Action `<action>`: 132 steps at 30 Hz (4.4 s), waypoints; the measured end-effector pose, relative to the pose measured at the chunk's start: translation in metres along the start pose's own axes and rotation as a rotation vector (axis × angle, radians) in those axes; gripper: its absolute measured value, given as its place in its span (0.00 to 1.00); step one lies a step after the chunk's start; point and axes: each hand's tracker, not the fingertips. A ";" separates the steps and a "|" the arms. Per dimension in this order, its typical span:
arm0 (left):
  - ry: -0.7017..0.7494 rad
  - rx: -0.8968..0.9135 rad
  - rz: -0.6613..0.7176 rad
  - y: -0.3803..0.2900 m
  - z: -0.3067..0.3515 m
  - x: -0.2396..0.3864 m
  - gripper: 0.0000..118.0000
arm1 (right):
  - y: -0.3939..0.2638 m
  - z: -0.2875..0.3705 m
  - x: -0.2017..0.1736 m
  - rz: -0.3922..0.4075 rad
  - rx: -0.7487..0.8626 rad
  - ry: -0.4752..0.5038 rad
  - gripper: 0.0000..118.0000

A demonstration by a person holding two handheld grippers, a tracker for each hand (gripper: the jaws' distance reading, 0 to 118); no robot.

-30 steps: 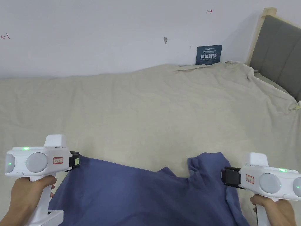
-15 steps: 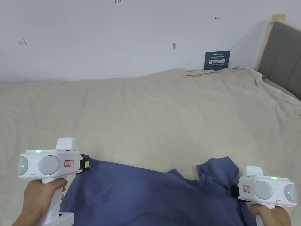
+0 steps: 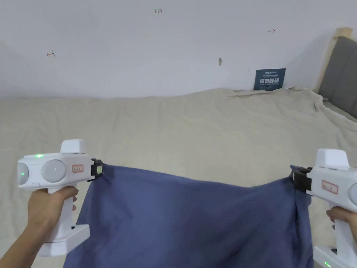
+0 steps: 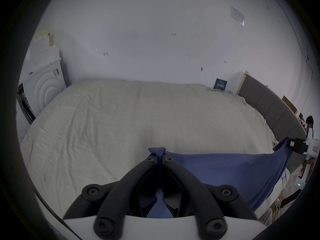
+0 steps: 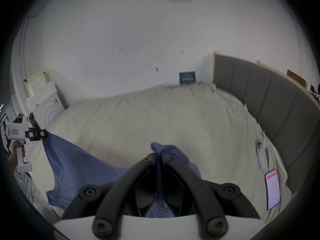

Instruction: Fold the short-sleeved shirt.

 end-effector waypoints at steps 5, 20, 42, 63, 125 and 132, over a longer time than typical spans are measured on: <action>0.038 0.095 0.000 0.044 0.032 -0.007 0.01 | 0.057 0.017 -0.013 0.026 0.122 0.056 0.04; 0.124 0.434 -0.028 0.219 0.128 -0.006 0.01 | 0.251 0.049 -0.045 0.064 0.489 0.096 0.04; 0.157 0.246 -0.087 0.160 0.012 0.004 0.01 | 0.181 -0.047 -0.020 0.112 0.321 0.027 0.04; 0.094 -0.045 -0.072 -0.091 -0.006 -0.026 0.01 | -0.072 -0.018 0.008 0.000 -0.015 0.061 0.04; 0.076 -0.001 0.080 -0.245 0.154 -0.020 0.00 | -0.165 0.160 -0.045 0.010 0.133 -0.066 0.00; 0.103 -0.104 0.058 -0.267 0.143 -0.026 0.00 | -0.168 0.162 -0.043 0.013 0.122 -0.067 0.00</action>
